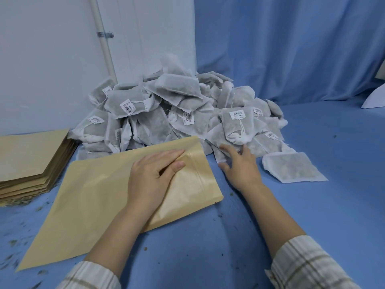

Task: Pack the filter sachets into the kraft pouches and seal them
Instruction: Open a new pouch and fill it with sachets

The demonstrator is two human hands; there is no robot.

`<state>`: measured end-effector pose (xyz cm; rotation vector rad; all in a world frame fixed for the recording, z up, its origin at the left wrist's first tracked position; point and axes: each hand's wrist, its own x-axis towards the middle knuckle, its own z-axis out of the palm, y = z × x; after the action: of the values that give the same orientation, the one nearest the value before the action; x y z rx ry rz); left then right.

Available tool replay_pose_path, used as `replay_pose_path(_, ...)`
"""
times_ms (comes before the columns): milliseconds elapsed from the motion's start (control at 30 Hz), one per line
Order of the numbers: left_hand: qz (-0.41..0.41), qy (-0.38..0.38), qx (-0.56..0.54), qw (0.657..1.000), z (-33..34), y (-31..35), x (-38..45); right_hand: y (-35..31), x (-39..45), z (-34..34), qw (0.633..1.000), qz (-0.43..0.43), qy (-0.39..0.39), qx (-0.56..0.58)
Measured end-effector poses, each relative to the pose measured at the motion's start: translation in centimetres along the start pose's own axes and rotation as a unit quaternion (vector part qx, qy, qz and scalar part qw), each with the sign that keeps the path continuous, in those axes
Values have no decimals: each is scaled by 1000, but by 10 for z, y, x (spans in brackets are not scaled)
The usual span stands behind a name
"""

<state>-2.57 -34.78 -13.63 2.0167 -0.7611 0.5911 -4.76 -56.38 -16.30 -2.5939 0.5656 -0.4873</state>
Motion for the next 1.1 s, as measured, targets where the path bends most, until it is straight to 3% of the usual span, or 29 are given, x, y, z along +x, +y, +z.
replay_pose_path(100,-4,3,1,1000,-1,-2,0,3,6,0,997,-3,74,-10)
replay_pose_path(200,-4,10,4,1000,-2,-4,1,6,8,-4,987,28,134,89)
replay_pose_path(300,-10,16,3,1000,-3,-5,1,-3,5,-6,975,46,80,201)
replay_pose_path(367,-10,14,4,1000,-3,-5,0,-7,3,-4,975,20,31,218)
replay_pose_path(467,-10,12,2,1000,-4,-6,1,-8,4,-3,966,-10,61,251)
replay_pose_path(500,-10,13,2,1000,-4,-7,1,-8,4,-5,949,5,93,301)
replay_pose_path(567,-6,18,5,1000,-4,-8,1,-9,3,-13,879,70,131,452)
replay_pose_path(667,-2,29,1,1000,-6,-9,2,-6,3,-27,760,108,70,636)
replay_pose_path(767,-6,37,-15,999,-9,-10,3,1,3,-38,721,62,-12,690)
replay_pose_path(867,-10,42,-33,999,-11,-10,4,-2,-2,-40,724,11,-85,685)
replay_pose_path(1000,-1,45,-59,997,-11,-6,3,-16,-10,-30,814,-37,-195,545)
replay_pose_path(1100,-14,71,-61,996,-13,-9,4,-17,-10,-35,853,-48,-201,480)
